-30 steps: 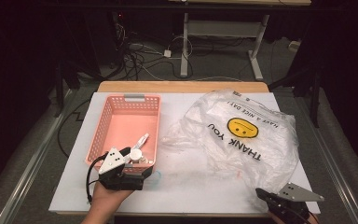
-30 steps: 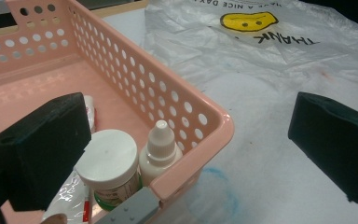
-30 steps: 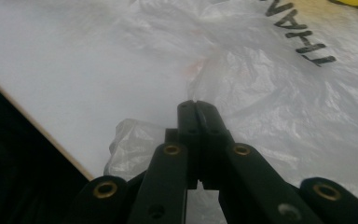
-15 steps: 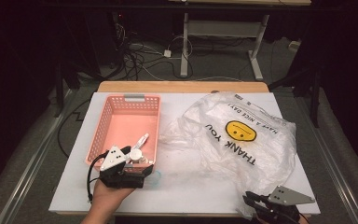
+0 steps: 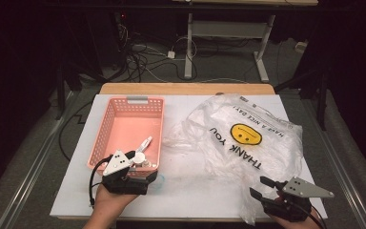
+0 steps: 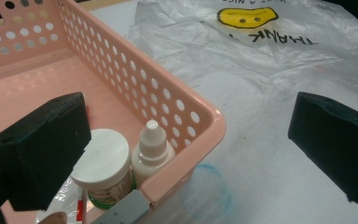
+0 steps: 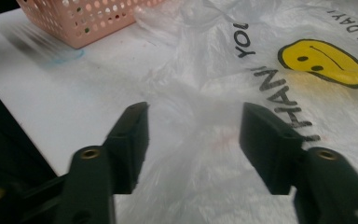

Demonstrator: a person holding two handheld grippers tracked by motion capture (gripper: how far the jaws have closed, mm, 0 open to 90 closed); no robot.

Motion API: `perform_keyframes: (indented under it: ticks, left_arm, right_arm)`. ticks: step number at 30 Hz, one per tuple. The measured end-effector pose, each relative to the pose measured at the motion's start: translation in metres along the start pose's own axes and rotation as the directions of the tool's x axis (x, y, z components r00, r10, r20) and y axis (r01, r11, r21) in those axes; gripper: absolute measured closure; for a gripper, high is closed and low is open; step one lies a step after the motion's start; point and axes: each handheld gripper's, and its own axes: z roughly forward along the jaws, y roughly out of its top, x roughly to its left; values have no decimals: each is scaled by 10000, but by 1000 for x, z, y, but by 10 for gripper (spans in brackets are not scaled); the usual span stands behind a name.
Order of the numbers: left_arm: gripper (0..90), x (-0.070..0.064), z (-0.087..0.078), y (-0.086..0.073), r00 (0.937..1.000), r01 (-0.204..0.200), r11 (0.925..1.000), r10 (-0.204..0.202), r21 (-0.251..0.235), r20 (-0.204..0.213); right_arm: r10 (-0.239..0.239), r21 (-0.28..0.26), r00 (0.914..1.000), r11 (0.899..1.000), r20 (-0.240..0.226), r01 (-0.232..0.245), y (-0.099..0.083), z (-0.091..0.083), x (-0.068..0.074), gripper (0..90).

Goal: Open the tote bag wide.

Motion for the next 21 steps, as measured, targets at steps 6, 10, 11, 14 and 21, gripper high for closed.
perform_keyframes:
  ticks: [6,10,11,14,21]
  left_arm:
    - [0,1,-1,1,9999,-10,10000,11,-81,115]
    - [0,1,-1,-1,10000,-49,10000,49,2,40]
    - [0,2,-1,-1,10000,-3,10000,3,16,68]
    - [0,0,-3,1,10000,-8,10000,8,-23,-87]
    - [0,-3,-5,13,9997,230,9987,-231,-449,-11]
  right_arm:
    - [59,113,10000,9999,-27,-58,11,20,-10,225]
    - [47,105,9999,9999,152,-48,17,34,-19,139]
    - [16,163,9998,9999,205,-19,19,38,-21,106]
    - [13,212,9994,9998,359,-21,25,48,-25,0]
    - [-249,587,9984,9980,500,219,42,75,-34,0]
